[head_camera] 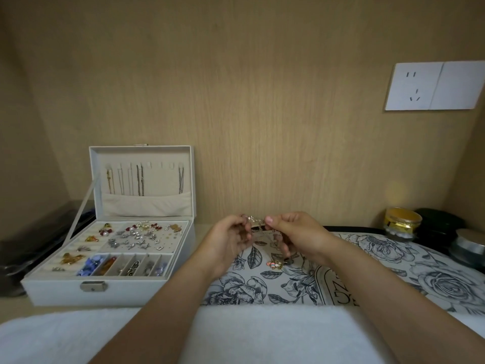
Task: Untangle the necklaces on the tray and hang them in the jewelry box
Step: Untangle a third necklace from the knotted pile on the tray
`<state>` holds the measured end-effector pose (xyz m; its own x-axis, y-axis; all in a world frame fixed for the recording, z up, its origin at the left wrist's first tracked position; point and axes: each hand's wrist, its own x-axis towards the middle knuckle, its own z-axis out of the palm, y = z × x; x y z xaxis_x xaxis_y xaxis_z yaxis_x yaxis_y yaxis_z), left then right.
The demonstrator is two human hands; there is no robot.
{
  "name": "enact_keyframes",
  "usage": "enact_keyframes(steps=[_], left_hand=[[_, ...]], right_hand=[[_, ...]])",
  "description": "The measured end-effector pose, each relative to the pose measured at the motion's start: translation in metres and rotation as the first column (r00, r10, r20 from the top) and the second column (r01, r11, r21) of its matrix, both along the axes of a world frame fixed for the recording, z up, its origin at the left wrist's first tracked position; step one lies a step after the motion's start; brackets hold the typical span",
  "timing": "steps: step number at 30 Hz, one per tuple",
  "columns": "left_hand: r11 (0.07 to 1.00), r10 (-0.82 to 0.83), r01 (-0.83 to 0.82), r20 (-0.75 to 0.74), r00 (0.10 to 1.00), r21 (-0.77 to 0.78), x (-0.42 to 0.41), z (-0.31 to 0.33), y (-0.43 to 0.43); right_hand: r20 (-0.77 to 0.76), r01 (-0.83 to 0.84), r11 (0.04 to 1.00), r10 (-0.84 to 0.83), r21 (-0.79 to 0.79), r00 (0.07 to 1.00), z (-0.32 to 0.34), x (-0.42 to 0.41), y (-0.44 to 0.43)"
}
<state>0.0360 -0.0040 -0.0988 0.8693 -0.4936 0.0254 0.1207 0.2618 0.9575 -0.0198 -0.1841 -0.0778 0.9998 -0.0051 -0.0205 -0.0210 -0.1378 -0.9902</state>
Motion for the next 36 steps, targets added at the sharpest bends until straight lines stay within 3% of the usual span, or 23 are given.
enact_keyframes(steps=[6, 8, 10, 11, 14, 18, 21, 25, 31, 34, 36], left_hand=[[0.963, 0.236, -0.236, 0.022, 0.972, 0.128, 0.005, -0.005, -0.003], [0.886, 0.289, -0.353, 0.237, 0.928, 0.300, 0.002, -0.006, -0.004], [0.814, 0.231, -0.431, 0.463, 0.856, 0.390, -0.004, -0.005, -0.007], [0.815, 0.195, -0.426, 0.507, 0.840, 0.392, -0.007, -0.004, -0.008], [0.889, 0.111, -0.293, 0.454, 0.884, 0.353, -0.012, -0.001, -0.014], [0.893, 0.097, -0.278, 0.452, 0.887, 0.353, -0.011, 0.000, -0.013], [0.862, 0.174, -0.377, 0.501, 0.848, 0.339, -0.008, 0.001, -0.011], [0.808, 0.330, -0.549, 0.608, 0.722, 0.213, -0.008, 0.002, -0.009], [0.860, 0.193, -0.453, 0.672, 0.715, 0.234, -0.009, -0.002, -0.010], [0.922, 0.088, -0.269, 0.526, 0.846, 0.279, -0.011, -0.003, -0.014], [0.940, 0.054, -0.202, 0.465, 0.884, 0.275, -0.012, -0.003, -0.016]], right_hand=[[-0.030, -0.016, 1.000, 0.017, 0.011, 0.999, -0.003, 0.002, -0.003], [-0.018, 0.018, 1.000, -0.018, -0.001, 1.000, -0.003, 0.001, -0.002], [0.024, 0.059, 0.998, -0.059, 0.005, 0.998, -0.003, 0.002, -0.001], [0.049, 0.072, 0.997, -0.073, 0.008, 0.996, -0.003, 0.003, 0.000], [0.130, 0.083, 0.996, -0.077, -0.042, 0.989, -0.004, 0.004, 0.002], [0.185, 0.110, 0.990, -0.092, -0.087, 0.978, -0.004, 0.004, 0.004], [0.190, 0.104, 0.994, -0.096, -0.034, 0.977, -0.002, 0.005, 0.007], [0.090, 0.071, 0.997, -0.074, 0.036, 0.993, -0.004, 0.006, 0.007], [0.038, 0.100, 0.993, -0.102, 0.065, 0.994, -0.004, 0.004, 0.005], [0.096, 0.085, 0.996, -0.088, 0.030, 0.992, -0.004, 0.005, 0.008], [0.142, 0.076, 0.997, -0.074, -0.007, 0.987, -0.003, 0.006, 0.009]])
